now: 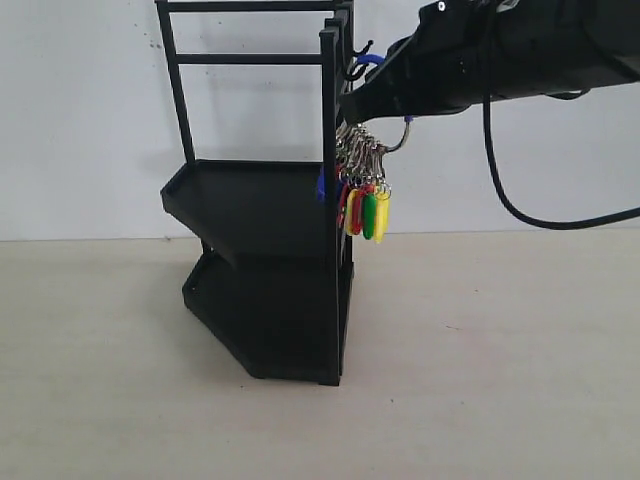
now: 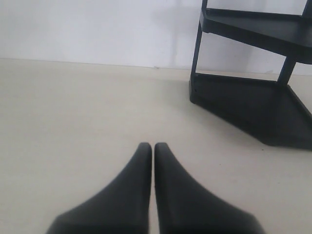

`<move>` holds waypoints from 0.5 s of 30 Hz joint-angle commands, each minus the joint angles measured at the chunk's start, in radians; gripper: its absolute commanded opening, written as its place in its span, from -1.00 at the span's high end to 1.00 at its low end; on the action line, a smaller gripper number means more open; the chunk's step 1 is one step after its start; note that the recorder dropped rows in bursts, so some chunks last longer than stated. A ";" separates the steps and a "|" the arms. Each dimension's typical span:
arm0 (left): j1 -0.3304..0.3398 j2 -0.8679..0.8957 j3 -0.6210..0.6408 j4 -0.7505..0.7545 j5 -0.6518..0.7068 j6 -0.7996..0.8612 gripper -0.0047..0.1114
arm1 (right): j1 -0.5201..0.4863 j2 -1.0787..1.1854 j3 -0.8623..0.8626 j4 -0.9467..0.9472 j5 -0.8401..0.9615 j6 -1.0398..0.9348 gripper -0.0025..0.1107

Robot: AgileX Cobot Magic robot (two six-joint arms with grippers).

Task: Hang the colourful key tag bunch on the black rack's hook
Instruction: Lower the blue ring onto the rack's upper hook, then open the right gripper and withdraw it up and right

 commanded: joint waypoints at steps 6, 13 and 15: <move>-0.001 -0.002 -0.001 0.003 -0.004 0.003 0.84 | 0.000 -0.001 -0.012 0.007 0.013 0.029 0.36; -0.001 -0.002 -0.001 0.003 -0.004 0.003 0.84 | 0.000 -0.044 -0.012 -0.004 0.017 0.030 -0.01; -0.001 -0.002 -0.001 0.003 -0.004 0.003 0.84 | 0.000 -0.077 -0.012 -0.005 0.030 0.030 -0.01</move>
